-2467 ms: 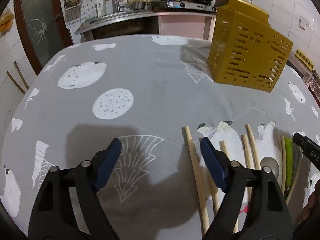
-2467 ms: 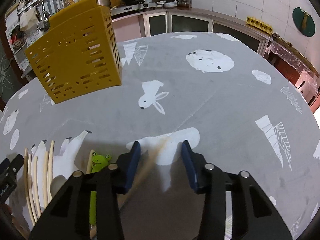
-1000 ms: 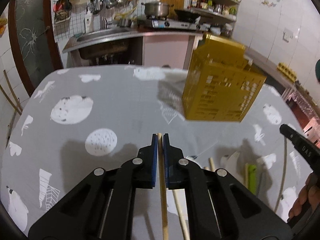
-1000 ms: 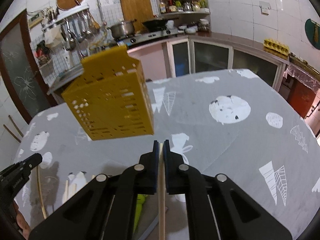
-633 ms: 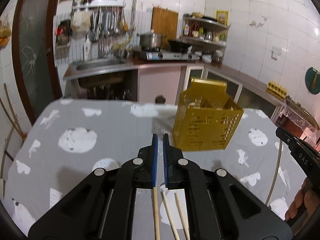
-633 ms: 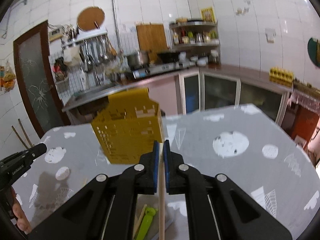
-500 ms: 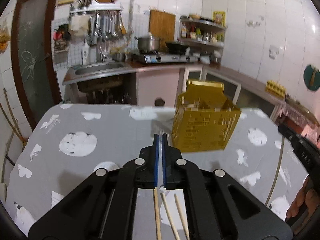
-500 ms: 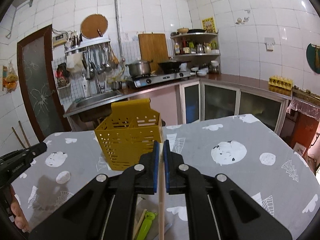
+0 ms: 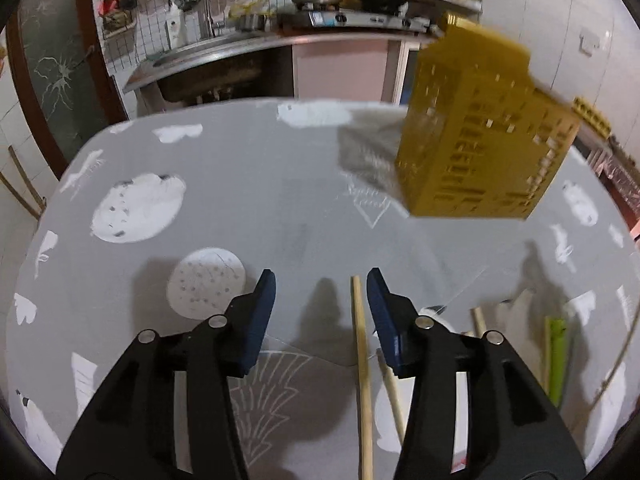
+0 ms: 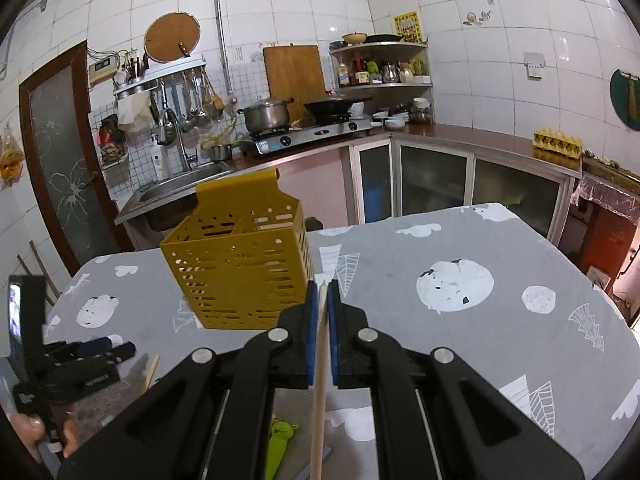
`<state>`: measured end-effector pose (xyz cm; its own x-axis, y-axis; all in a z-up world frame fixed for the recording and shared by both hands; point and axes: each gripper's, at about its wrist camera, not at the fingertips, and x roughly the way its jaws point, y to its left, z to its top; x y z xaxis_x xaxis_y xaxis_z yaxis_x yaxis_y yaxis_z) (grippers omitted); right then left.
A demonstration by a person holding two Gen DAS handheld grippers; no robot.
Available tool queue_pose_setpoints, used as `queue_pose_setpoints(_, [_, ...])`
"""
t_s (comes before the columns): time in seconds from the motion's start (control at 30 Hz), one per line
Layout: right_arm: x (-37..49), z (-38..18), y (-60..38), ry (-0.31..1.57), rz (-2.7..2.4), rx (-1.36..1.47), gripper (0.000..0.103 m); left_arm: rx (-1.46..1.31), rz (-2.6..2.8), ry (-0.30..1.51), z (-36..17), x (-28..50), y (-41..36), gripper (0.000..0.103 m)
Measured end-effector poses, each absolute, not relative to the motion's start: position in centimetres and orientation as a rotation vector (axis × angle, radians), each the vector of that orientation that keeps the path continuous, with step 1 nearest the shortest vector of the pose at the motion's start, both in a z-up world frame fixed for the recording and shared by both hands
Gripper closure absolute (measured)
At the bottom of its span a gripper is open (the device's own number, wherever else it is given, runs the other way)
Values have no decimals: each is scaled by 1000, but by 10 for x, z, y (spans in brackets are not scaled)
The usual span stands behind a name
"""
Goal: Organize utensils
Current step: 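Lift both held chopsticks and carry them toward the yellow slotted holder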
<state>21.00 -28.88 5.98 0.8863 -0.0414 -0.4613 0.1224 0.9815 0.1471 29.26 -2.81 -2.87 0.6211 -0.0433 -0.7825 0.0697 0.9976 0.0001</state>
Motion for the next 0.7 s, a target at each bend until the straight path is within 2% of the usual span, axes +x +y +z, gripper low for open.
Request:
queue_pose_setpoints(0.13, [212,60,-286,478,-84,166,97,73,-67,969,-48,302,-37,57])
queue_pose_setpoints(0.23, [213,59,-285,480,-84,165,97,99,-65,990,-56,306,-43,62])
queue_pose_setpoints(0.3, [214,59,-285,481,-84,163,97,121,-73,992,-56,309,-49,70])
queue_pose_setpoints(0.37, [214,58,-284,481,-84,161,97,119,-81,1009,-54,313,-52,91])
queue_pose_setpoints(0.43, [215,58,-283,481,-81,160,97,125,-87,1023,-53,315,-56,98])
queue_pose_setpoints(0.7, [211,62,-282,454,-76,151,98,72,-97,945,-34,302,-52,99])
